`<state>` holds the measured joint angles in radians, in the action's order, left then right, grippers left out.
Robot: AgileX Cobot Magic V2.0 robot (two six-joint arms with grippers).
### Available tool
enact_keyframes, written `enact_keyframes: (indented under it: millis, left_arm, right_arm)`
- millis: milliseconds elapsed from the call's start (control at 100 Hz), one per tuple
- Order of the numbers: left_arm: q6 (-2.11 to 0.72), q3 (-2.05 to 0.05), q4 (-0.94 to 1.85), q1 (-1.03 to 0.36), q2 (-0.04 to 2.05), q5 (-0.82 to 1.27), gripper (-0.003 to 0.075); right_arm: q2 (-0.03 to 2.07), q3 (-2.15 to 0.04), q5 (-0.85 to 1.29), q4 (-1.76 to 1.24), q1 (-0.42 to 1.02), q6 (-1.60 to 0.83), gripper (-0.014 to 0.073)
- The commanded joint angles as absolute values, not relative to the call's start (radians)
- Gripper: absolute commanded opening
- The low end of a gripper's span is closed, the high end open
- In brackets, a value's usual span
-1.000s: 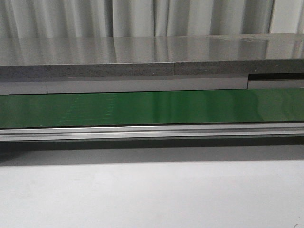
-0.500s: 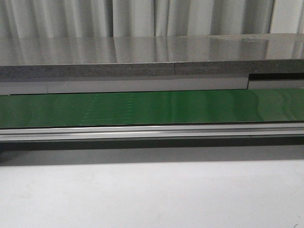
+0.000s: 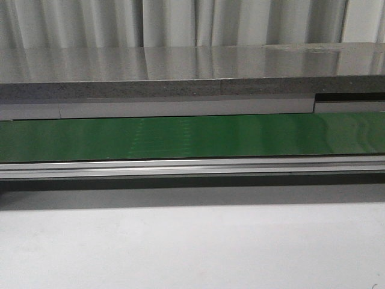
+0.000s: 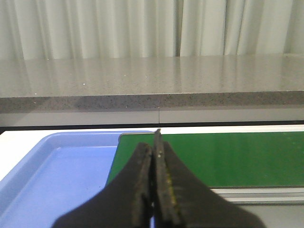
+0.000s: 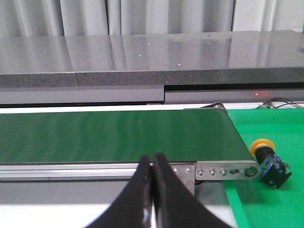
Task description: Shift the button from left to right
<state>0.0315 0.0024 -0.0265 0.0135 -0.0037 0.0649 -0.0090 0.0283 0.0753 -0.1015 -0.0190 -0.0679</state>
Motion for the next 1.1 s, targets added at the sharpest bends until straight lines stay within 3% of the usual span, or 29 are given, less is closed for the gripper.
enact_keyframes:
  millis: [0, 1090]
  left_arm:
    - [0.045, 0.048, -0.017, 0.007, -0.034, 0.0, -0.0021]
    - [0.045, 0.048, -0.017, 0.007, -0.034, -0.016, -0.0021]
  right_arm:
    - [-0.029, 0.011, -0.012, -0.088, -0.018, -0.068, -0.0068]
    - [-0.029, 0.011, -0.012, -0.088, -0.018, -0.068, -0.0068]
